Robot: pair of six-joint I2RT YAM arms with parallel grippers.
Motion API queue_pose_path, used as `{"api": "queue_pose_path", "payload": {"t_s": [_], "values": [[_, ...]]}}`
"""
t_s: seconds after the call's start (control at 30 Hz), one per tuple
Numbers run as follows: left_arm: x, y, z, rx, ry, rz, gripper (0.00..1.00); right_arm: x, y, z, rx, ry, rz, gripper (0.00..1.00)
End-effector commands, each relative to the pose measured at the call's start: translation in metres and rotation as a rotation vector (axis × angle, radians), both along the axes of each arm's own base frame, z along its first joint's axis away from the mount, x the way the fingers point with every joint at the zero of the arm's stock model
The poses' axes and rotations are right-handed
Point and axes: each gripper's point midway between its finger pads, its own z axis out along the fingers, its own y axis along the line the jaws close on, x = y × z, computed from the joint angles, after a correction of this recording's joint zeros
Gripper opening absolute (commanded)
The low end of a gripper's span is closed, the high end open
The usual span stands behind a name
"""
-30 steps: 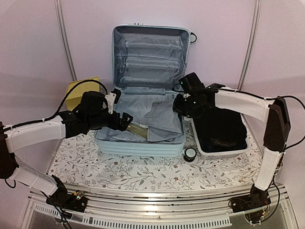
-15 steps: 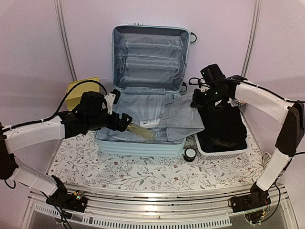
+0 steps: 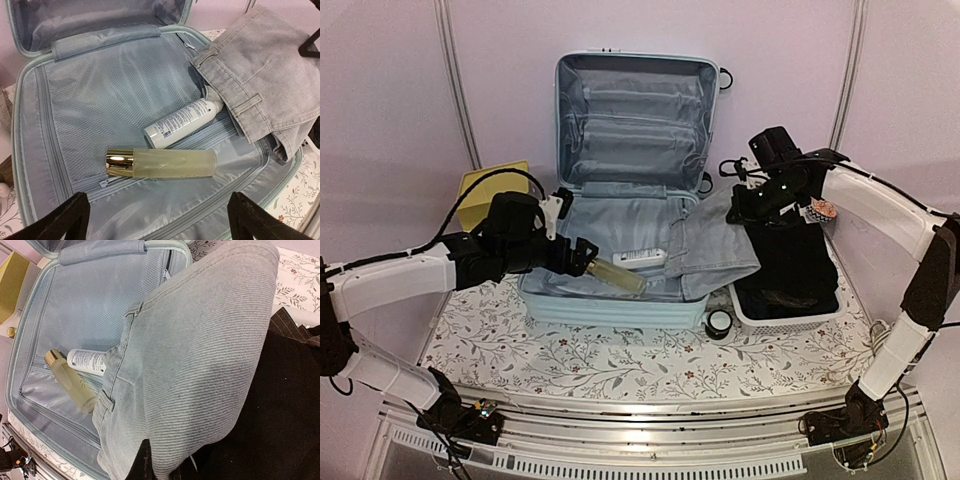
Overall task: Open, take out, and arrange the luggage
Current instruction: Place the clothes in the bin.
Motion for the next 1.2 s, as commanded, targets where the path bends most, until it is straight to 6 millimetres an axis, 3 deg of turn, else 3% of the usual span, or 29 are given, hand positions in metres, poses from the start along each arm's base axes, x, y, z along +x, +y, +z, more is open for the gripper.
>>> {"api": "queue_pose_path", "payload": {"t_s": [0.0, 0.27, 0.37, 0.5, 0.73, 0.83, 0.93, 1.0, 1.03, 1.1, 1.17], "values": [[0.001, 0.002, 0.005, -0.010, -0.002, 0.004, 0.98, 0.000, -0.010, 0.039, -0.013, -0.097, 0.023, 0.05], [-0.001, 0.004, 0.004, -0.009, 0.004, 0.008, 0.98, -0.010, -0.040, 0.066, -0.023, -0.084, -0.024, 0.06], [-0.001, 0.003, 0.005, -0.012, 0.002, 0.006, 0.98, -0.017, -0.069, 0.079, -0.014, -0.078, -0.074, 0.07], [0.000, 0.001, 0.007, -0.018, 0.001, 0.001, 0.98, -0.022, -0.116, 0.079, 0.007, -0.058, -0.145, 0.08], [0.000, -0.001, 0.011, -0.028, -0.001, -0.008, 0.98, -0.019, -0.181, 0.023, 0.005, 0.038, -0.217, 0.08], [0.000, -0.001, 0.013, -0.030, -0.004, -0.009, 0.98, -0.015, -0.191, -0.014, -0.033, 0.088, -0.251, 0.11], [-0.001, -0.001, 0.014, -0.031, -0.005, -0.008, 0.98, -0.016, -0.182, -0.061, -0.002, 0.182, -0.226, 0.11], [-0.001, -0.001, 0.015, -0.031, -0.008, -0.010, 0.98, -0.012, -0.194, -0.079, -0.064, 0.200, -0.273, 0.17], [-0.001, -0.001, 0.015, -0.030, -0.006, -0.010, 0.98, -0.010, -0.206, -0.081, -0.114, 0.198, -0.317, 0.26], [-0.001, -0.001, 0.016, -0.029, -0.006, -0.011, 0.98, -0.006, -0.220, -0.070, -0.165, 0.158, -0.391, 0.39], [-0.001, 0.000, 0.015, -0.025, -0.005, -0.009, 0.98, -0.002, -0.220, -0.048, -0.165, 0.092, -0.400, 0.64]]}}
